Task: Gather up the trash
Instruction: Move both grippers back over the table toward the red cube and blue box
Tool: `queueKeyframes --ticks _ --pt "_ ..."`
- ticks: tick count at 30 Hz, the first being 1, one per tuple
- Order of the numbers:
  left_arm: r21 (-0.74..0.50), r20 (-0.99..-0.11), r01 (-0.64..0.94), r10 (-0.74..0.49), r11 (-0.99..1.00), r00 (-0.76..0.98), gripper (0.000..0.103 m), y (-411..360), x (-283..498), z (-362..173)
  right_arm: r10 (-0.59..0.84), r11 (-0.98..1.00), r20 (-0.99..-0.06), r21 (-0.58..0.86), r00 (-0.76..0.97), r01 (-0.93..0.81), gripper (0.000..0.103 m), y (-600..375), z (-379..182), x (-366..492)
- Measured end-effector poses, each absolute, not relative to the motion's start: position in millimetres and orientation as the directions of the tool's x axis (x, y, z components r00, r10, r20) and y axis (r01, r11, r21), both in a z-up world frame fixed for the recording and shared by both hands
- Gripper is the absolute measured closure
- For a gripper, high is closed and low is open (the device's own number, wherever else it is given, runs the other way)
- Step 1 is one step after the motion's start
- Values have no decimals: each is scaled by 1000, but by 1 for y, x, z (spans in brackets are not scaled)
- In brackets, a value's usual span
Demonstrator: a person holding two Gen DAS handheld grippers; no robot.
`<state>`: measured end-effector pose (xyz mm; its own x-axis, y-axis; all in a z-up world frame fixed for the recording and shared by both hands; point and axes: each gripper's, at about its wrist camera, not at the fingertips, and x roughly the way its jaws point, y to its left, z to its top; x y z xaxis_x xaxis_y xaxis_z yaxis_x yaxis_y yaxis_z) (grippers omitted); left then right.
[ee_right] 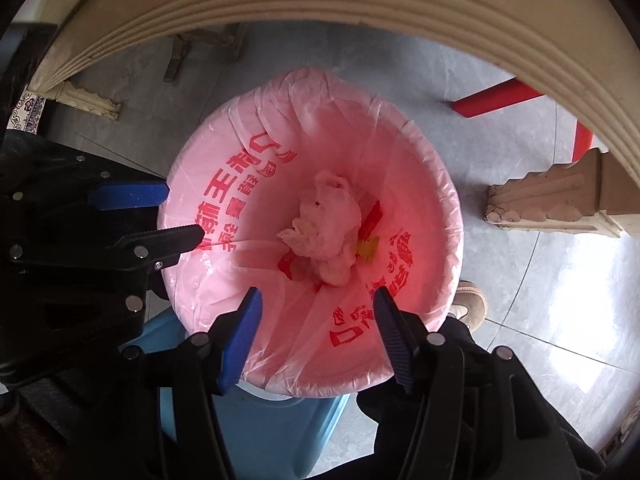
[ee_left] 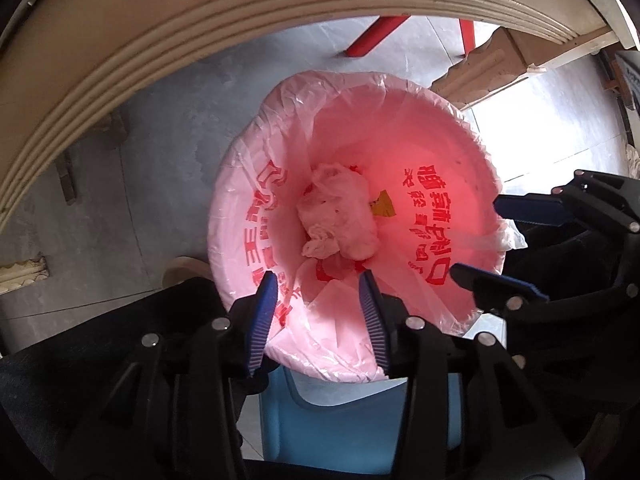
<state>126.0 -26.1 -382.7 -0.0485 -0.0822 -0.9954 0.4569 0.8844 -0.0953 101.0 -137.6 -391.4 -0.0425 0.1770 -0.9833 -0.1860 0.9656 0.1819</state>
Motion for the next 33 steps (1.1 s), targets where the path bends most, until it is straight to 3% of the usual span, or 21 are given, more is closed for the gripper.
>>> queueKeyframes --ticks 11,14,24,33 --pt "-43 -984 457 -117 889 135 60 -10 107 -292 187 964 -977 161 106 -213 46 -137 -311 81" --pt "-17 -972 464 -122 886 199 56 -5 103 -254 191 962 -968 151 162 -229 46 -139 -276 77" --pt "42 -932 475 -137 879 337 49 11 139 -134 209 964 -906 127 368 -233 25 -164 -154 101" --pt "90 -922 493 -115 865 370 44 20 177 -99 193 958 -897 85 398 -273 25 -168 -113 132"
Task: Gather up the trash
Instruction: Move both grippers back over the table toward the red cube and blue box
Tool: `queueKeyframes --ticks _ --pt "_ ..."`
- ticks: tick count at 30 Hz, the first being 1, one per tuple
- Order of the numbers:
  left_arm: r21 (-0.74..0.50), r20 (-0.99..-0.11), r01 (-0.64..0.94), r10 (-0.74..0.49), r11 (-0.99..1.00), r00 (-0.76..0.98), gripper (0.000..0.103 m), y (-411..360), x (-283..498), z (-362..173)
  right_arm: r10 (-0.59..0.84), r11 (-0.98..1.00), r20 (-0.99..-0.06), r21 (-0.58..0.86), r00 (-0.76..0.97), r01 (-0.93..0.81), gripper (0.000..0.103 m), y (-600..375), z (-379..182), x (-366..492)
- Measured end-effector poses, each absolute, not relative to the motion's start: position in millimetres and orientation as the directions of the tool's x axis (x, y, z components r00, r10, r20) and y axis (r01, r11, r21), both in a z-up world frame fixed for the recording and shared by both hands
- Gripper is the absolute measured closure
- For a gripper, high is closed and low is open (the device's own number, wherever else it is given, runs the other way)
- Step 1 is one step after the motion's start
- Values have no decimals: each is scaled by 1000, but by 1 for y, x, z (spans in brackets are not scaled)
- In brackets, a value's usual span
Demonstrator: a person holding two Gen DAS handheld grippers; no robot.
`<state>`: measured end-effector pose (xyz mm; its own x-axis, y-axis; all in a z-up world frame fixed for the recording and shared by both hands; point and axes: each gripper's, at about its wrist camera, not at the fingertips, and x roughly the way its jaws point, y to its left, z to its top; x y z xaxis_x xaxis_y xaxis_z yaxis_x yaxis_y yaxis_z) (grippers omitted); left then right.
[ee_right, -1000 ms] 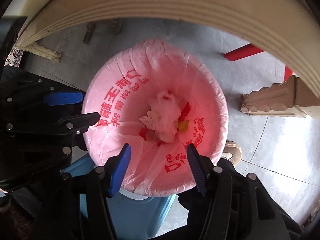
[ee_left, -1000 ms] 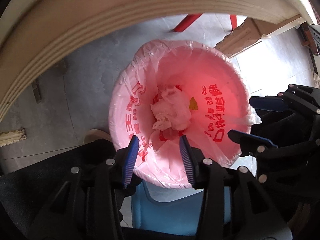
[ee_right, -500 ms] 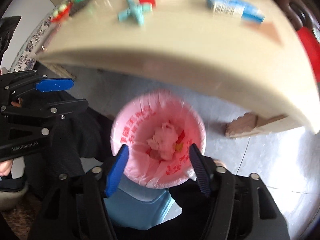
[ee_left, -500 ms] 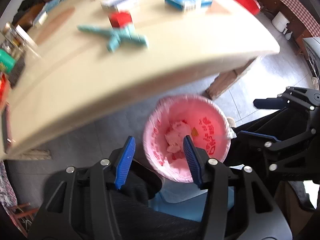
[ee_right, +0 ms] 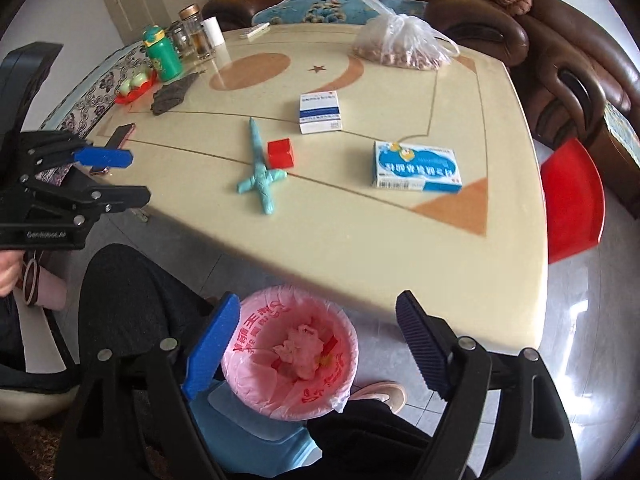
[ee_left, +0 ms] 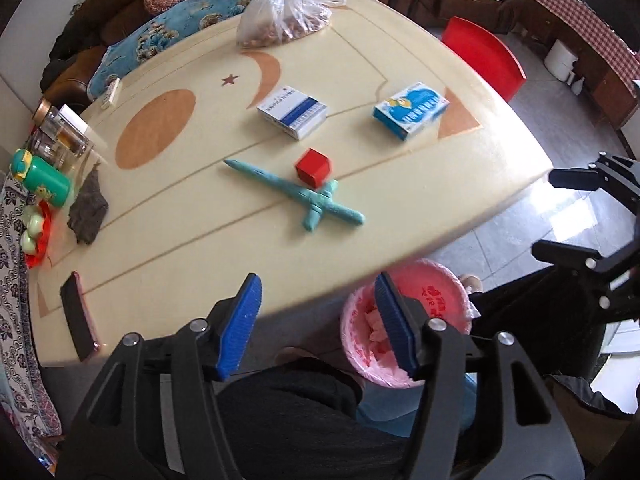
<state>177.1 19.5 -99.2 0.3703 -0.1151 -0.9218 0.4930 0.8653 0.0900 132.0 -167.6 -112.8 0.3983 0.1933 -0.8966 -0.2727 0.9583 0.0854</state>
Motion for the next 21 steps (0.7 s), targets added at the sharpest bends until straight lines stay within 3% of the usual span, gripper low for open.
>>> queueKeyframes --ticks 12,21 --pt "97 -943 537 -95 838 319 44 1 223 -121 176 959 -897 64 406 -275 25 -174 -113 170" --pt "106 -959 636 -91 765 269 44 -26 257 -144 134 900 -922 -40 363 -434 24 -195 -117 226"
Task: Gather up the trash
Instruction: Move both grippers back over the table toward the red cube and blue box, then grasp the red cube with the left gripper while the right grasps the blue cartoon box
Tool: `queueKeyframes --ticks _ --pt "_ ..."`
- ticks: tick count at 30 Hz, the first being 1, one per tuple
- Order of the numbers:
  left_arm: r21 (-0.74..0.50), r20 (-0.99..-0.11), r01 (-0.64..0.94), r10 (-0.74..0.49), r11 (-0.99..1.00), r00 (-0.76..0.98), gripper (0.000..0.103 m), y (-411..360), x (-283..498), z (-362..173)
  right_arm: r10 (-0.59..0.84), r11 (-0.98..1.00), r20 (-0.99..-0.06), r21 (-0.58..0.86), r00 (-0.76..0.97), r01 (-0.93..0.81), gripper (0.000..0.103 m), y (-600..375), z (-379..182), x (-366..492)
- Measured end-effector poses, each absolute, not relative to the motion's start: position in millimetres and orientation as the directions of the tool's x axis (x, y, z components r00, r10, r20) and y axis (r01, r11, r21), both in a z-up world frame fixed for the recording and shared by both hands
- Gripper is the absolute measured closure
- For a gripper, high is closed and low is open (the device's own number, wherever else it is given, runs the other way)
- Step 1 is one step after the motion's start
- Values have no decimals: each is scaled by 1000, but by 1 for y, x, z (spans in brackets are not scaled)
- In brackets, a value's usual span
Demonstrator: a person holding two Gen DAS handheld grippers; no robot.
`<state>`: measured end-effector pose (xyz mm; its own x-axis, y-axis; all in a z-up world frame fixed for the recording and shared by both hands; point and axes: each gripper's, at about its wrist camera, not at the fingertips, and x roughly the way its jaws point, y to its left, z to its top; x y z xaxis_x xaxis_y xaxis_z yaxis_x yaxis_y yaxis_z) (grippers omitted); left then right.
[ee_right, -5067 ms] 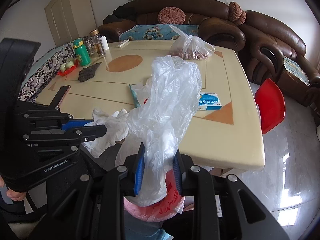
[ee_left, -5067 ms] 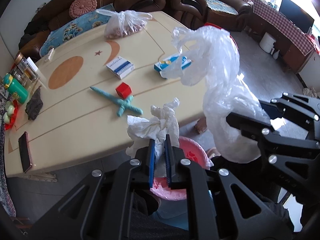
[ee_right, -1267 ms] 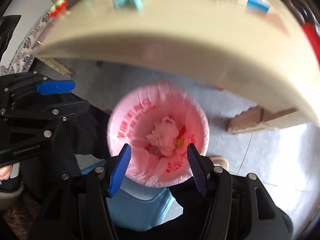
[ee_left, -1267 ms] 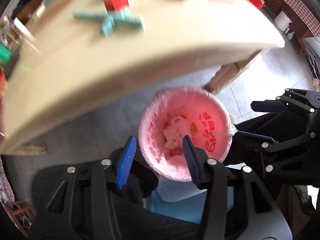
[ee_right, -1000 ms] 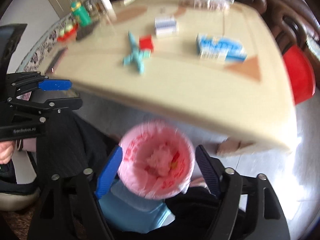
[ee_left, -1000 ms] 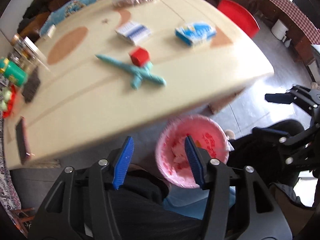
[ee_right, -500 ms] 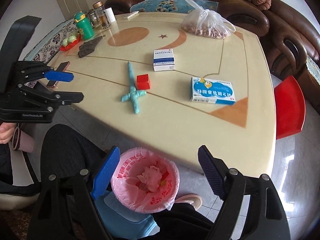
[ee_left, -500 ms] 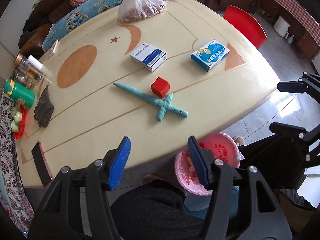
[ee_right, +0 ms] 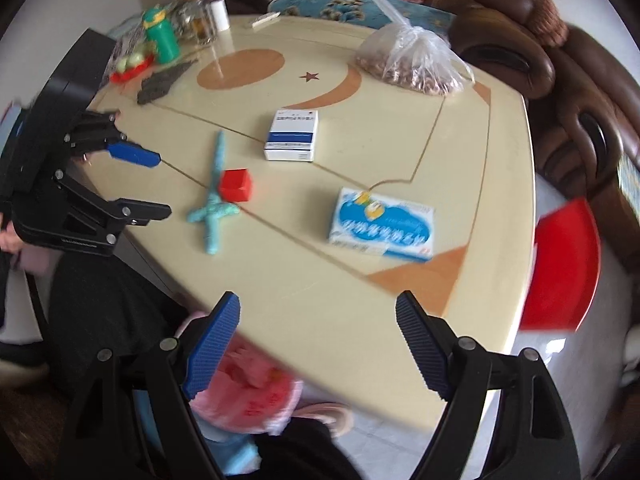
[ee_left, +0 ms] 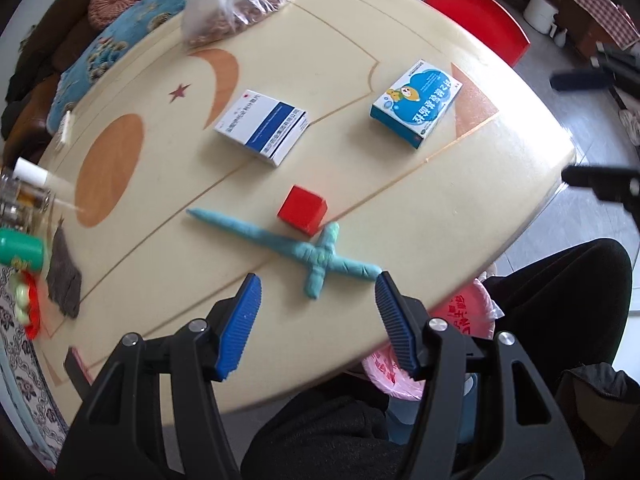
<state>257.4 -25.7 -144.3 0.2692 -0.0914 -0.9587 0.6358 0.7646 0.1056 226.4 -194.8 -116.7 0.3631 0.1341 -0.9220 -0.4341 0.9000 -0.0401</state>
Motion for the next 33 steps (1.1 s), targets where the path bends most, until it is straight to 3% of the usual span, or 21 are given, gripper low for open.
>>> queueKeyframes --ticks 11,33 --pt "76 -977 673 -79 735 197 44 -42 294 -163 225 754 -952 36 206 -655 25 -189 -136 277" --pt "26 -997 834 -52 551 65 43 -73 328 -208 130 460 -992 52 9 -887 25 -181 -187 350"
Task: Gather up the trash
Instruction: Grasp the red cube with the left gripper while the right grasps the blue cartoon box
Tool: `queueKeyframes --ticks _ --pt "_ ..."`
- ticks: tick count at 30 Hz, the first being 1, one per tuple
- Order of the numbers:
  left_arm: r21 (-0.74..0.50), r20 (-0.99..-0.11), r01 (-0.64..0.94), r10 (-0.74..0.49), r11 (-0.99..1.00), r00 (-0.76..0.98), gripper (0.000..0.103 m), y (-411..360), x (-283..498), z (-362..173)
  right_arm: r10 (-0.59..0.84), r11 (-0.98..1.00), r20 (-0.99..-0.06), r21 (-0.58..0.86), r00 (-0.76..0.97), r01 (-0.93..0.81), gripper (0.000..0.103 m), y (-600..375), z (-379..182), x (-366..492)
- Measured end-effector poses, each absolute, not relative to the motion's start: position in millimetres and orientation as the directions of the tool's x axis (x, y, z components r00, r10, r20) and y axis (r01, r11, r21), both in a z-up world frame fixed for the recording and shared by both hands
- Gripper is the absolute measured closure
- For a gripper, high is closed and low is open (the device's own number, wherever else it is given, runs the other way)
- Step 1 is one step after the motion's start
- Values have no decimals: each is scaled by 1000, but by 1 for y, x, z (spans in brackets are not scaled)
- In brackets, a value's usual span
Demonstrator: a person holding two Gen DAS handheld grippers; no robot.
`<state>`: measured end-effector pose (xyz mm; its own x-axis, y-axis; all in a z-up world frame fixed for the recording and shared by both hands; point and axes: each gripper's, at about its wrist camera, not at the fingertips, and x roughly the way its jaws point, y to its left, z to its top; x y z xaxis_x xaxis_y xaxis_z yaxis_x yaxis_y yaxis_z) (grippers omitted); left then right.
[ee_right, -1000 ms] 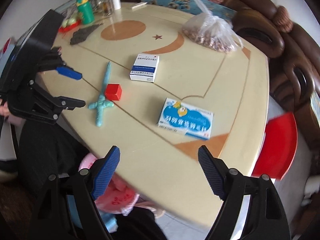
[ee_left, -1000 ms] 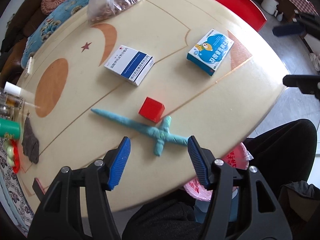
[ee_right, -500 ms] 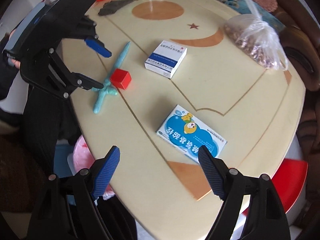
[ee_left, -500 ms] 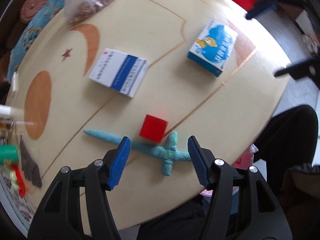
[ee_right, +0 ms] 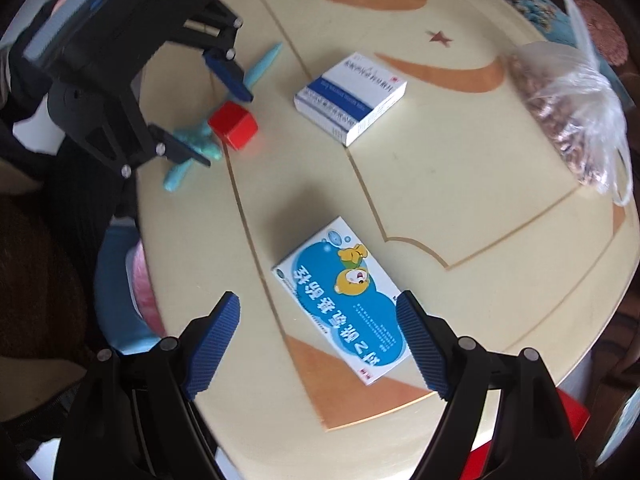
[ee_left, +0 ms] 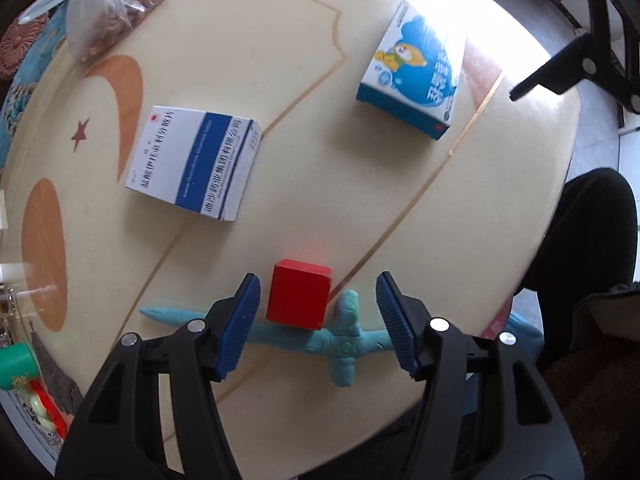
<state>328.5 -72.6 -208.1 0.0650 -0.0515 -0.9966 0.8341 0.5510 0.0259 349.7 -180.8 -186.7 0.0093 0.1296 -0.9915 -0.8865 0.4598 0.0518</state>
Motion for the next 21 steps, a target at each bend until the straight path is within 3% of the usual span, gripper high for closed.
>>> queueKeyframes --ticks 21 --pt "-63 -996 854 -80 516 -26 43 -69 344 -229 28 277 -998 57 -52 -959 24 -173 -230 374"
